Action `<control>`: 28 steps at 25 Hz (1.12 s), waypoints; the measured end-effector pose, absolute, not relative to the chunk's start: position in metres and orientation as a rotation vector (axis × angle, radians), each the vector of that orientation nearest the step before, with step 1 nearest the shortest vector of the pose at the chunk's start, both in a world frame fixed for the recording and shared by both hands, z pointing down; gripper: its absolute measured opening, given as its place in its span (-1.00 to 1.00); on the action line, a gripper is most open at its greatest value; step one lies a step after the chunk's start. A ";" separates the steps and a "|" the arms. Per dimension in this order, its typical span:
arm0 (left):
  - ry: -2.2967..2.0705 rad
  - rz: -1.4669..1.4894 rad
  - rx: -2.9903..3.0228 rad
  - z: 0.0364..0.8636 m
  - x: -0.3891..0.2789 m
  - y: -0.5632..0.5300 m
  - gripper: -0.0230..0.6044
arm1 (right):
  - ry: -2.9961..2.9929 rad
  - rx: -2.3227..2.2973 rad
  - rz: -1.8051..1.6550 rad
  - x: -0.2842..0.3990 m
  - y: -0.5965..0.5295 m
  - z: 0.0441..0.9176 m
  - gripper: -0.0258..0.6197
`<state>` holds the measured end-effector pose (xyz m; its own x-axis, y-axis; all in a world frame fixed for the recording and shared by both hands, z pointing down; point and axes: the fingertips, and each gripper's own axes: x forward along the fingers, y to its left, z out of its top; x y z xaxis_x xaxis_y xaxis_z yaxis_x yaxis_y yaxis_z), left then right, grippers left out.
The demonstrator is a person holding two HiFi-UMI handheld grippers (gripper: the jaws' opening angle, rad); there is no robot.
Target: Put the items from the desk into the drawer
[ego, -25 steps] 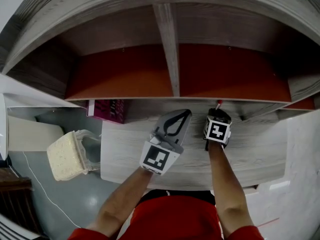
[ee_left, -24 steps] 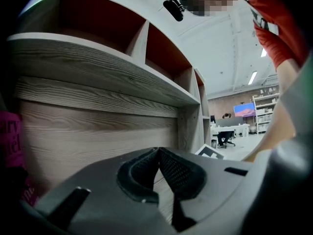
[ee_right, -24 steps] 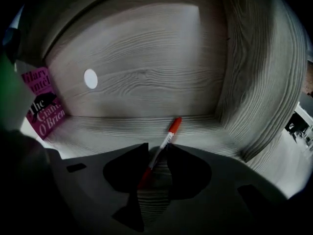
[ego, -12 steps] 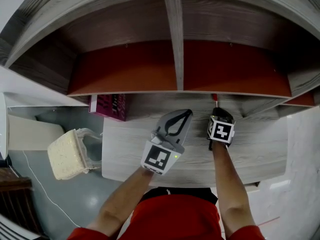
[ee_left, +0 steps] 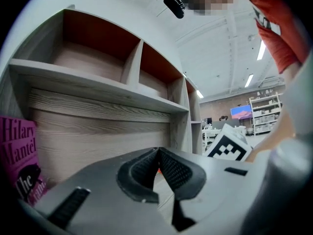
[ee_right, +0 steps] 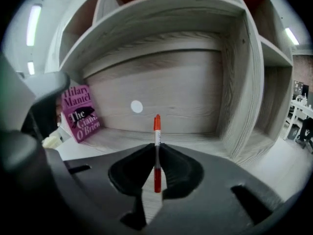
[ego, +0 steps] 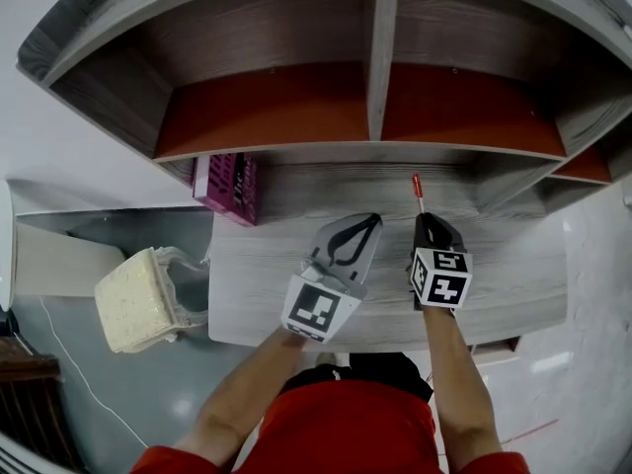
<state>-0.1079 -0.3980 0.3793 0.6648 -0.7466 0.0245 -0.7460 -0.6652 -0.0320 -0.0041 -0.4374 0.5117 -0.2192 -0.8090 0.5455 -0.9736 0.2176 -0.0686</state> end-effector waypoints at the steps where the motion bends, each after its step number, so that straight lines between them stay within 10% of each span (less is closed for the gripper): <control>1: 1.272 -0.069 -2.852 0.377 -0.111 -0.391 -0.90 | -2.134 1.649 0.558 -0.010 -0.427 0.502 -0.79; 28: 1.138 0.155 -2.941 0.328 -0.107 -0.174 -0.90 | -2.589 1.700 0.233 -0.050 -0.156 0.334 -0.79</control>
